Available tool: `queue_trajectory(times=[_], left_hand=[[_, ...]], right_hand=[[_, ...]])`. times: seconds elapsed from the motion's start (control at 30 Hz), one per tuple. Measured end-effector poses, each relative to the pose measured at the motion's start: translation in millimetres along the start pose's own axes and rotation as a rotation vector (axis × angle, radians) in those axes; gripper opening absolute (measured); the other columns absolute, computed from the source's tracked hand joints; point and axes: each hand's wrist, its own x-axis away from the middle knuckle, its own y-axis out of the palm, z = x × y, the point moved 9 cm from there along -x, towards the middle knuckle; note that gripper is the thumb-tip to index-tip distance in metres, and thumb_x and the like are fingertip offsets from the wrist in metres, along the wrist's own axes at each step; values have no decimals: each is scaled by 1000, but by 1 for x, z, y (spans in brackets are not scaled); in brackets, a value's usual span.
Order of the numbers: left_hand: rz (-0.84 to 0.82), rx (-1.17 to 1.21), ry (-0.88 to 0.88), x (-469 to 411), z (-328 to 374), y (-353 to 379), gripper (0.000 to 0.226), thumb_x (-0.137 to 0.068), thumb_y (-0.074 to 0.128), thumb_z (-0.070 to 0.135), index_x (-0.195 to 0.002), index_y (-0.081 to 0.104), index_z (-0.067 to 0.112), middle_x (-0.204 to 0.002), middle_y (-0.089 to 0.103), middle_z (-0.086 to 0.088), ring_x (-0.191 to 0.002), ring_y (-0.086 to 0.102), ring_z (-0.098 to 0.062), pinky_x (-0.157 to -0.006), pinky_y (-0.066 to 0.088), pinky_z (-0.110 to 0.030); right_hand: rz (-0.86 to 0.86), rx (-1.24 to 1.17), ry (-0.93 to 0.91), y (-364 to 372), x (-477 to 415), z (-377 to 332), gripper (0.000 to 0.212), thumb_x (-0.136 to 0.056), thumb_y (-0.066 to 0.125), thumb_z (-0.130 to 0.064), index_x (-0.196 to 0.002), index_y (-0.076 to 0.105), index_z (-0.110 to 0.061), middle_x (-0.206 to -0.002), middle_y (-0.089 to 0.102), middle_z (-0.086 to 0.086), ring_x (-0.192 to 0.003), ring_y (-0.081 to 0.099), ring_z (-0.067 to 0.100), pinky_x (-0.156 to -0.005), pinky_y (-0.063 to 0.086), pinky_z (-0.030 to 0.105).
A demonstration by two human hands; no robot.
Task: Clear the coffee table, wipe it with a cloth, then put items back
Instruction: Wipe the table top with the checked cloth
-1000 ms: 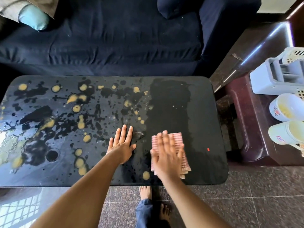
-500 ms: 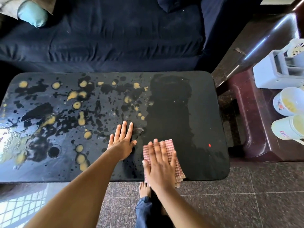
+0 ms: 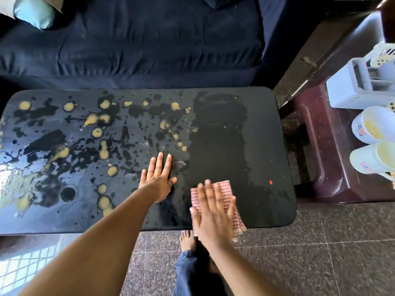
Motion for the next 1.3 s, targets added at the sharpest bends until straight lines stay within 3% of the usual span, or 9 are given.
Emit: queue_trajectory(times=[0.1,0.2,0.33,0.43,0.57,0.7,0.9,1.1,1.3], left_hand=[[3,0,5,-1,1,-2,67,-102,24,43,-144,-28,33,-152,-35,6,-142,-27,-17,-118,-7,-44],[4,4,7,-1,1,-1,67,-102,24,43,-144,-28,34,-152,-35,6,-142,-27,-16,-118,-7,-43],[1,16,15,0,-1,-1,66,-102,23,43,-144,-28,34,-152,-36,7,-142,-28,-16,-118,-8,-43],[2,9,20,0,-1,-1,66,-103,22,43,-144,-28,34,-152,-36,6,-142,-28,-17,-117,-8,-43],[21,-2,16,-2,-1,-1,66,-102,24,43,-144,-27,34,-152,-34,7,-143,-26,-16,-118,-5,-43],[19,-1,22,0,-1,-4,66,-102,23,43,-144,-27,34,-153,-34,7,-143,-26,-16,-118,-5,-43],[-1,21,35,2,0,-6,66,-102,21,43,-144,-29,33,-151,-36,6,-142,-28,-17,-118,-7,-43],[-58,74,58,5,4,-13,67,-102,25,32,-146,-26,31,-152,-35,5,-143,-27,-19,-118,-5,-44],[-21,277,125,3,2,-62,65,-101,34,27,-153,-6,25,-160,-15,4,-147,-10,-17,-119,2,-41]], right_hand=[[-37,8,-73,5,-5,-25,64,-90,34,-53,-148,29,-26,-157,23,-3,-144,22,21,-109,16,61],[-50,57,-174,0,0,-10,64,-88,37,-55,-147,32,-28,-156,24,-5,-142,27,19,-105,28,65],[-22,69,-24,-5,5,37,66,-88,36,-56,-149,26,-31,-156,22,-8,-143,23,18,-103,22,70],[1,6,54,-2,3,15,66,-89,34,-54,-148,24,-29,-157,22,-5,-143,21,18,-105,17,68],[-41,-29,-71,7,-10,-51,65,-88,36,-54,-147,29,-28,-156,23,-4,-143,22,19,-106,17,66],[-46,16,-162,2,-8,-41,66,-89,35,-55,-148,28,-28,-157,21,-5,-143,23,18,-104,28,66],[-42,-13,95,0,-2,-7,62,-88,37,-48,-145,36,-24,-155,29,-2,-142,28,20,-101,24,67],[-30,-29,-8,-6,-35,-57,51,-84,38,-37,-132,51,-24,-139,51,-4,-128,46,17,-88,45,58],[265,-243,270,-57,-69,-28,43,-89,37,-33,-122,61,-21,-124,63,-6,-116,51,10,-82,45,43]])
